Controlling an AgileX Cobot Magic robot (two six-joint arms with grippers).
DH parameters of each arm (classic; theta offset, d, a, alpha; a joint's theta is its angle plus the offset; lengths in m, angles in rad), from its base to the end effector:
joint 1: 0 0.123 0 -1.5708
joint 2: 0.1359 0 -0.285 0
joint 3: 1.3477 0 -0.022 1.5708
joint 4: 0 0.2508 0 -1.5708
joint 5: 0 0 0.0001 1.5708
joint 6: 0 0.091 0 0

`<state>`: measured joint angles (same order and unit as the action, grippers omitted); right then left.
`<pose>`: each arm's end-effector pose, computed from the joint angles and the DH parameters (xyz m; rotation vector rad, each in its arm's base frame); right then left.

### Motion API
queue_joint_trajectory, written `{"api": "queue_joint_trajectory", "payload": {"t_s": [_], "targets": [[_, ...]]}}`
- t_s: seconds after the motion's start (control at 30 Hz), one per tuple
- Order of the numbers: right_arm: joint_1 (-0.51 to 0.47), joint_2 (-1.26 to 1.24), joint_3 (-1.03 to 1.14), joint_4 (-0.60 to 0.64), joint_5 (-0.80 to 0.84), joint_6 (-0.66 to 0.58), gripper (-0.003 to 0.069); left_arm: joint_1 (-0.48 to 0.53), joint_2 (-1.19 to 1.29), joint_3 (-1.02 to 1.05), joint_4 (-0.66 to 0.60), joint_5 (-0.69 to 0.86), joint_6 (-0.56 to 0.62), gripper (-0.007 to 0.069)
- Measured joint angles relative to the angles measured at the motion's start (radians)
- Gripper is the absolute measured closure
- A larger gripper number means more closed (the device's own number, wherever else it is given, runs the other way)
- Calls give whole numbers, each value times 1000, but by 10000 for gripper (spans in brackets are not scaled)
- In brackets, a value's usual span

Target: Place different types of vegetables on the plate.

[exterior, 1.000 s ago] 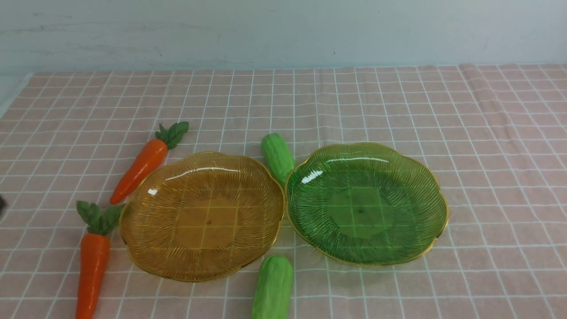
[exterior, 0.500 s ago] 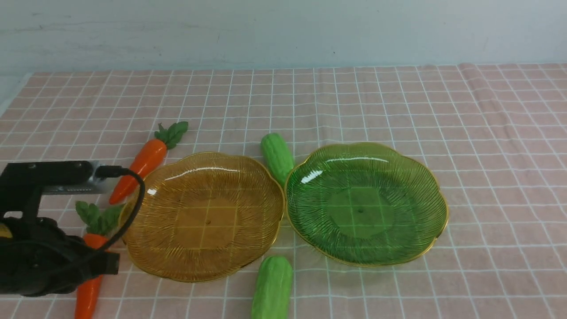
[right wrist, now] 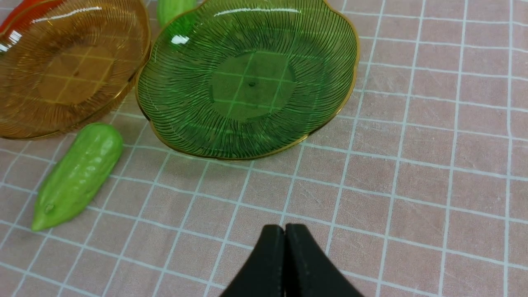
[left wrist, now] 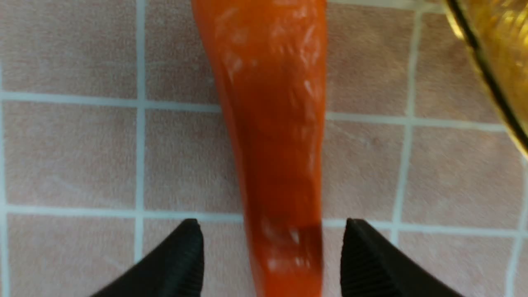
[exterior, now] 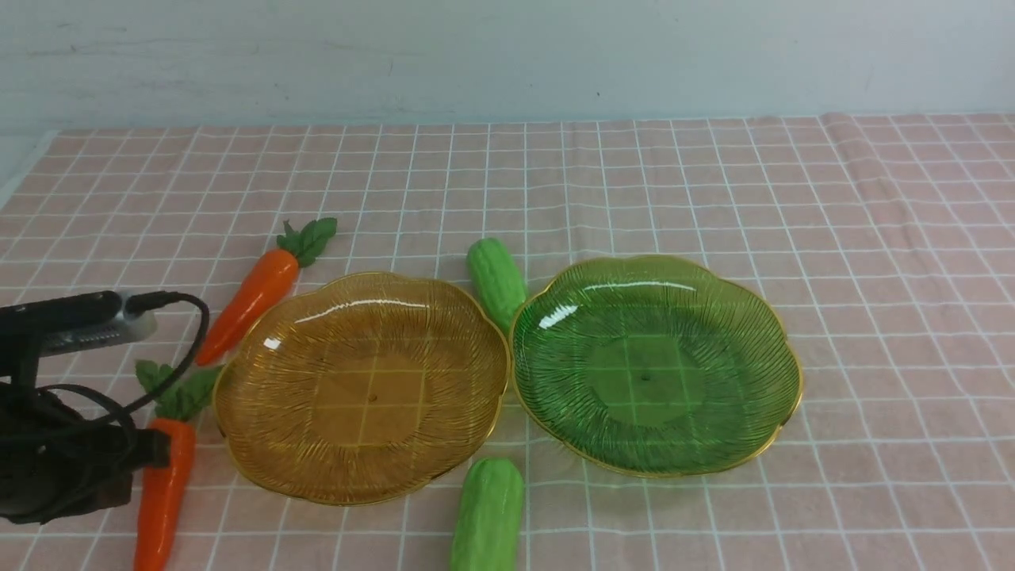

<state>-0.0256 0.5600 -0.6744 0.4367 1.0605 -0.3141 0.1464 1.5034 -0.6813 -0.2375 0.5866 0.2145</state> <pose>0.0813 0.0315 0.3158 -0.2528 2.3340 0.3934 0.2428 0.0238 0.1683 -0.1627 2.8612 -0.1562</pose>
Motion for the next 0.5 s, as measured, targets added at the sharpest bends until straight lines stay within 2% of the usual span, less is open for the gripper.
{"api": "queue_joint_trajectory", "payload": {"t_s": [0.07,0.13,0.2,0.23,0.4,0.5], "targets": [[0,0,0,0,0,-7,674,0,36,0,0,-22,-1,222],[0,0,0,0,-1,-10,674,0,55,-1,-1,-23,-4,275],[0,0,0,0,-1,-10,674,0,61,-4,0,-12,-13,421],[0,0,0,0,-1,-10,674,0,61,-9,4,-2,-13,455],[0,0,0,2,-1,-10,674,1,19,-104,71,138,-81,472],[0,0,0,3,-5,-11,674,-51,-79,-195,77,171,-109,473]]}}
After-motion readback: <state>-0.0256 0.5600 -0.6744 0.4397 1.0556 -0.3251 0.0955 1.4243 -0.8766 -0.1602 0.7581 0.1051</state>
